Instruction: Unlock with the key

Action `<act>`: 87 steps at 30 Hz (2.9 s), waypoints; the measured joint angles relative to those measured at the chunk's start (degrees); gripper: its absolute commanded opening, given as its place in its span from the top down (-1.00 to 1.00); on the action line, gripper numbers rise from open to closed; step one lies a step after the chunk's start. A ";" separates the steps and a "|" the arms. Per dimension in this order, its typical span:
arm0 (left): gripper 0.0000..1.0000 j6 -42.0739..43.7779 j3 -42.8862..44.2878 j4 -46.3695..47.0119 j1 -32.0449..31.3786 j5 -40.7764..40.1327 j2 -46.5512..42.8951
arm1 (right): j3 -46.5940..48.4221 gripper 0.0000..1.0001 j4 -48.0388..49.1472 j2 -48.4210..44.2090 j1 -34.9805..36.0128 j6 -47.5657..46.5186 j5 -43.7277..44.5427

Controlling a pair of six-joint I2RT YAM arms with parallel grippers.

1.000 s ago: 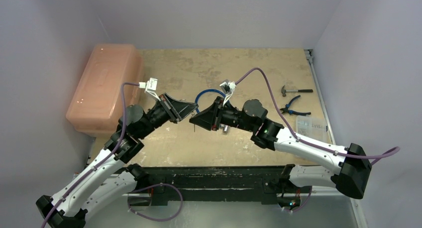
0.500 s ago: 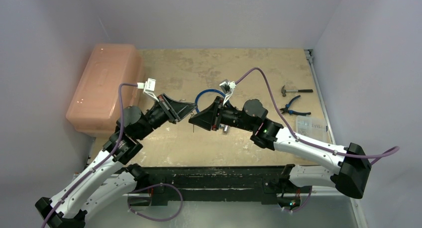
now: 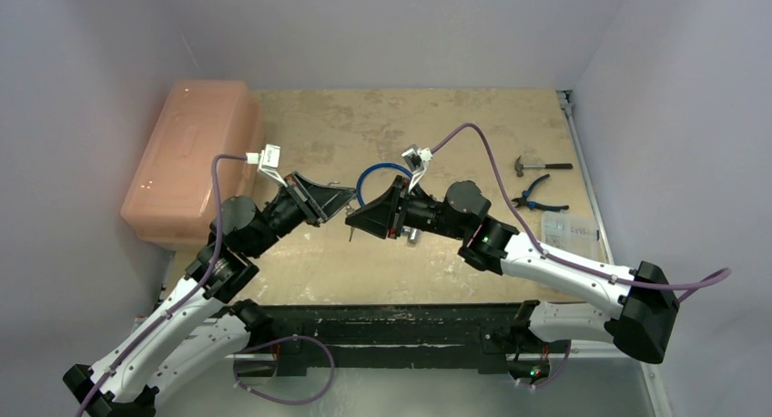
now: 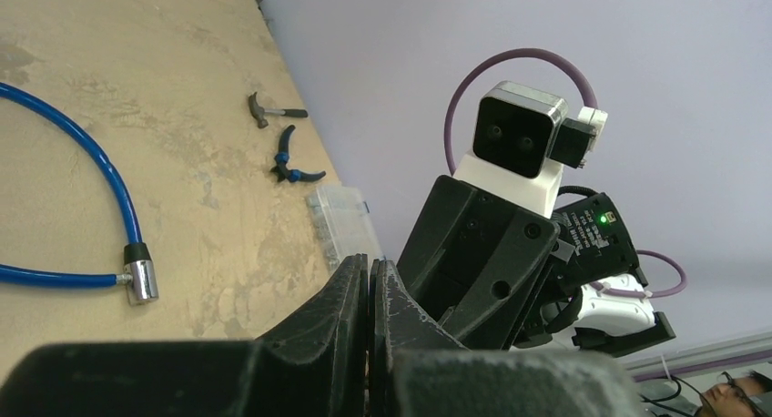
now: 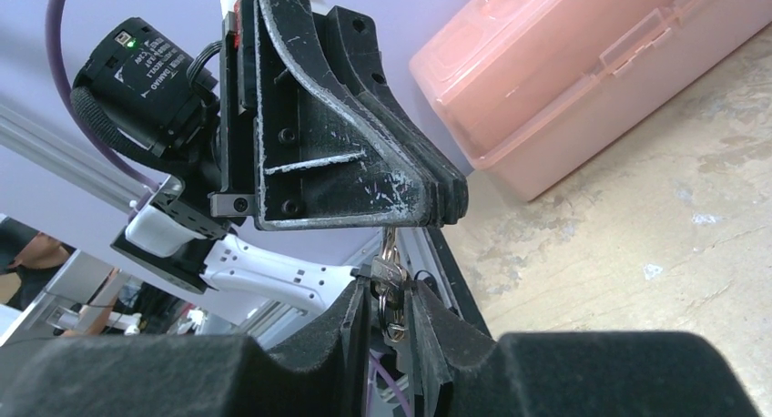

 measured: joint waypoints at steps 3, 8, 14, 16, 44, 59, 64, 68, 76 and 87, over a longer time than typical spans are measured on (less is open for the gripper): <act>1.00 0.02 0.00 -0.20 0.00 -0.20 -0.04 | 0.00 0.68 0.00 0.02 -0.07 0.31 -0.31; 1.00 0.11 0.00 -0.28 0.00 -0.22 -0.15 | 0.00 1.00 0.26 0.37 -0.13 0.98 -0.85; 0.63 0.11 0.00 -0.24 0.00 -0.24 -0.17 | 0.00 1.00 0.31 0.39 -0.24 1.25 -0.90; 0.29 0.24 0.00 -0.28 0.00 -0.22 -0.11 | 0.00 1.00 0.17 0.39 -0.24 1.09 -0.83; -0.91 9.07 4.48 -19.61 -0.20 -6.82 9.77 | -3.96 1.00 -27.63 -17.81 -0.39 -5.44 27.19; -0.80 9.16 5.86 -19.52 -11.89 -14.75 29.57 | -3.93 1.00 -43.63 -33.86 -0.39 -6.14 41.68; -0.75 9.18 9.77 -19.12 -16.59 -18.25 37.70 | -3.89 1.00 -47.56 -37.13 -0.39 -5.86 44.37; -0.71 9.18 13.38 -18.75 -20.70 -21.11 43.60 | -3.63 1.00 -50.45 -39.26 -0.39 -5.79 45.94; -0.52 11.06 22.80 -20.39 -25.03 -28.00 56.33 | -1.73 1.00 -53.86 -40.22 -0.44 -5.81 47.71; -0.25 16.68 37.59 -26.49 -24.96 -35.52 72.89 | -1.68 1.00 -55.45 -41.35 -0.44 -5.79 48.63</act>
